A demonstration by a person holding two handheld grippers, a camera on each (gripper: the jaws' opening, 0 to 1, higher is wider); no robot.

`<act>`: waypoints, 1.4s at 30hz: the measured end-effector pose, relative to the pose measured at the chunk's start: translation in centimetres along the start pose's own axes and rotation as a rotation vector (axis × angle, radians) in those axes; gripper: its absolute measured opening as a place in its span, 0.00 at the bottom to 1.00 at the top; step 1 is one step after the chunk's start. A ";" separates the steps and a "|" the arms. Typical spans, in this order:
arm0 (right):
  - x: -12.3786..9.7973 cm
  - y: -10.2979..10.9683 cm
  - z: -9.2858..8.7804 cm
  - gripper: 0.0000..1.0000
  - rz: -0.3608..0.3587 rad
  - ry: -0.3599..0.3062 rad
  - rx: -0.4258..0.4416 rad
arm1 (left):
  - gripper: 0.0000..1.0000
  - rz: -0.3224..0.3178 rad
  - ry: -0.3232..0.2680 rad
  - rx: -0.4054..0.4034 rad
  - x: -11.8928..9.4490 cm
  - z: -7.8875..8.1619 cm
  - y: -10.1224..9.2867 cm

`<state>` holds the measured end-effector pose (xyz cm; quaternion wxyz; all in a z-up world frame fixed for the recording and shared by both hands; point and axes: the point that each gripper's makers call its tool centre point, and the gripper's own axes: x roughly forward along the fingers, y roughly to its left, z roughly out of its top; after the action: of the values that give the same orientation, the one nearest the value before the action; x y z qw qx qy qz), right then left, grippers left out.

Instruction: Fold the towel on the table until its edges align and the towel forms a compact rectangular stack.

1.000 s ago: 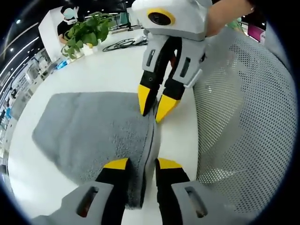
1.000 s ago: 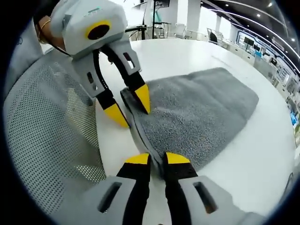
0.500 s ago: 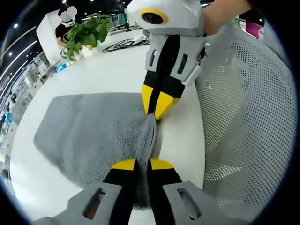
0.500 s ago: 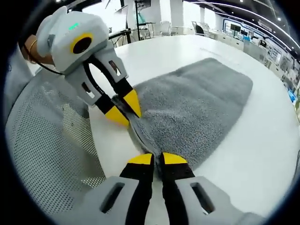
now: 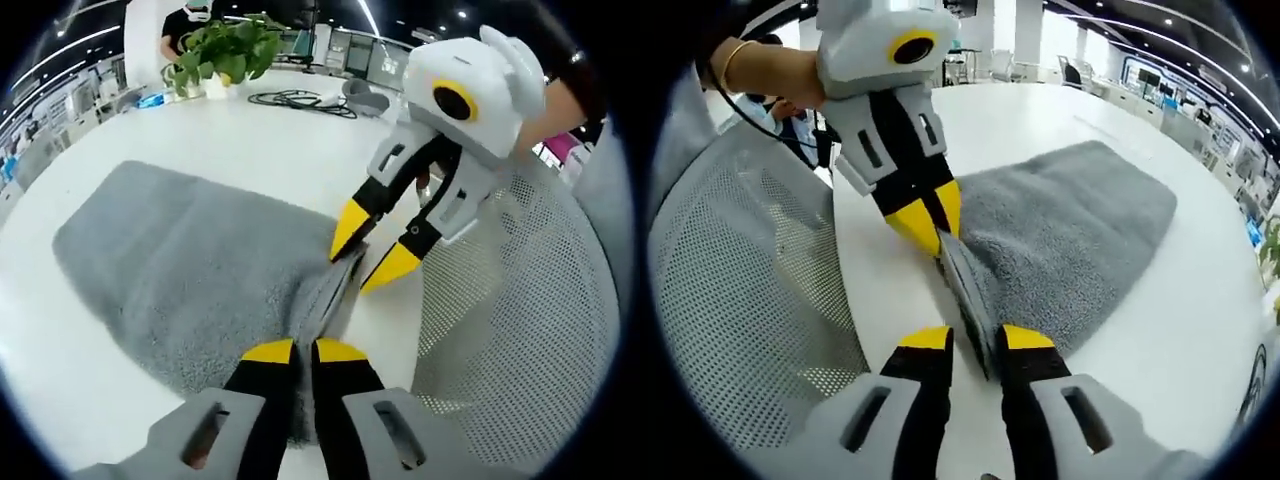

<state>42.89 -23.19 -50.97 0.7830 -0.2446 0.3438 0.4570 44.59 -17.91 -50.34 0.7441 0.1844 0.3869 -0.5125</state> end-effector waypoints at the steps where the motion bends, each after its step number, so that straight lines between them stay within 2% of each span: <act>1: 0.0 0.1 0.1 0.19 -0.011 -0.001 -0.020 | 0.06 -0.001 -0.009 -0.015 -0.2 0.2 0.0; 4: 0.0 0.0 0.4 0.22 -0.049 -0.001 -0.079 | 0.06 -0.006 -0.020 -0.031 -0.7 0.6 0.1; 8: 0.5 -0.3 0.2 0.20 -0.084 0.037 -0.175 | 0.06 -0.007 -0.017 -0.026 -0.8 0.5 0.3; 15: 0.9 -0.8 -0.1 0.14 -0.068 0.080 -0.201 | 0.06 -0.013 0.005 -0.013 -0.3 -0.1 0.1; 21: 1.1 -0.8 -0.1 0.12 -0.048 0.101 -0.240 | 0.06 -0.017 0.018 -0.005 0.0 -0.5 0.2; 27: 1.2 -1.0 -0.1 0.05 -0.041 0.108 -0.267 | 0.07 -0.022 0.029 0.026 0.3 -0.8 0.1; 31: 1.1 -0.9 -0.1 0.04 -0.020 0.112 -0.207 | 0.09 -0.030 0.026 0.061 0.3 -0.9 -0.2; 34: 0.8 -0.9 0.2 0.03 -0.017 0.100 -0.082 | 0.10 -0.023 0.022 0.063 0.4 -0.9 -0.1; 35: 1.4 -1.2 0.1 0.03 -0.018 0.089 -0.045 | 0.11 -0.014 0.020 0.065 0.5 -0.9 -0.2; 38: 0.9 -1.4 0.6 0.03 -0.018 0.066 0.018 | 0.14 -0.003 0.014 0.070 0.6 -0.8 -0.6; 40: 1.1 -1.6 0.9 0.03 -0.008 0.040 0.096 | 0.16 0.004 0.013 0.076 0.6 -0.8 -0.6; 42: 0.1 -1.8 1.8 0.03 0.006 0.010 0.201 | 0.16 0.015 0.011 0.082 0.6 -0.8 -0.7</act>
<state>45.04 -22.68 -49.74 0.8004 -0.1661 0.3927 0.4213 43.77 -18.04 -51.22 0.7376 0.2206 0.3683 -0.5211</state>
